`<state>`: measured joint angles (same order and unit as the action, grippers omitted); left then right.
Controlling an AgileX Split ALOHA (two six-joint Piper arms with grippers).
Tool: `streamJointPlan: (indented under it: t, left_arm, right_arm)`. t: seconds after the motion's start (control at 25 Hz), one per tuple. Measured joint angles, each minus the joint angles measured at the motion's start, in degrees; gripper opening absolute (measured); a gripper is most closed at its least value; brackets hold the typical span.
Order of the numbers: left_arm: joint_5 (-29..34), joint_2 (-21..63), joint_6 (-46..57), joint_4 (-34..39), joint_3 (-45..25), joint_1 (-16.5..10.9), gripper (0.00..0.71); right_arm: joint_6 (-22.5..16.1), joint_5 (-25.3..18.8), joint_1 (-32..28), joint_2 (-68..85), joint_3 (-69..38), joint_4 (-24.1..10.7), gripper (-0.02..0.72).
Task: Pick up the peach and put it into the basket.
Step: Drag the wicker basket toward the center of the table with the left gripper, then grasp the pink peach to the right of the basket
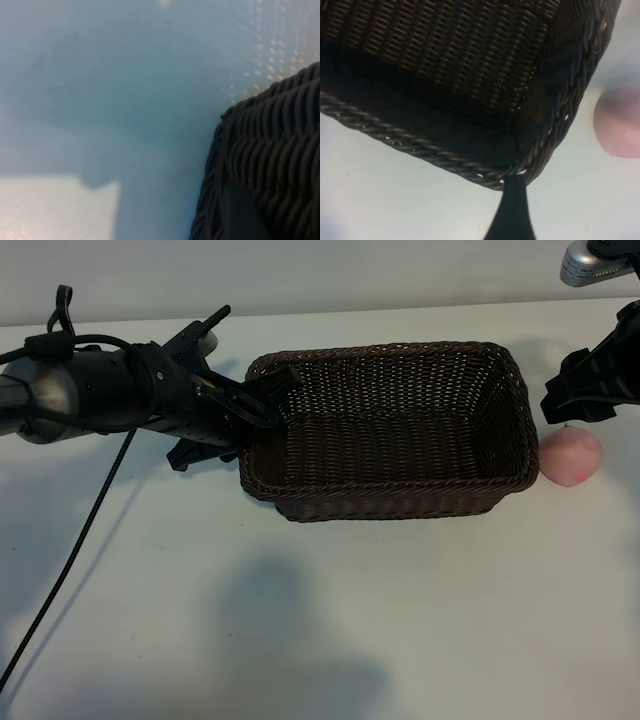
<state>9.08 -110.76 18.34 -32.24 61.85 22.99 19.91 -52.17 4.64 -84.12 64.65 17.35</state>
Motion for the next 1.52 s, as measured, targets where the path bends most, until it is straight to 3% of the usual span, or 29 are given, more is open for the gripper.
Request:
streamJointPlan:
  t: [0.36, 0.44, 0.6, 0.68, 1.24, 1.36, 1.52]
  left_arm:
    - [0.49, 0.0, -0.68, 0.0, 0.04, 0.0, 0.346]
    - [0.82, 0.0, -1.68, 0.0, 0.11, 0.0, 0.423]
    - [2.43, 0.7, -2.79, 0.23, 0.11, 0.0, 0.665]
    - [2.88, 1.79, -2.91, 0.97, 0.11, 0.0, 0.698]
    - [12.36, 14.01, -3.05, 10.7, 0.22, -0.13, 0.668]
    - [15.67, 16.99, -3.05, 12.34, 0.47, -1.8, 0.66]
    - [22.17, 20.53, -4.67, 16.24, 0.56, -6.4, 0.645]
  right_arm:
    - [0.0, 0.0, 0.0, 0.0, 0.0, 0.0, 0.594]
    - [0.0, 0.0, 0.0, 0.0, 0.0, 0.0, 0.594]
    - [0.0, 0.0, 0.0, 0.0, 0.0, 0.0, 0.594]
    - [0.0, 0.0, 0.0, 0.0, 0.0, 0.0, 0.594]
    - [0.0, 0.0, 0.0, 0.0, 0.0, 0.0, 0.594]
    - [0.0, 0.0, 0.0, 0.0, 0.0, 0.0, 0.594]
    - [0.0, 0.0, 0.0, 0.0, 0.0, 0.0, 0.594]
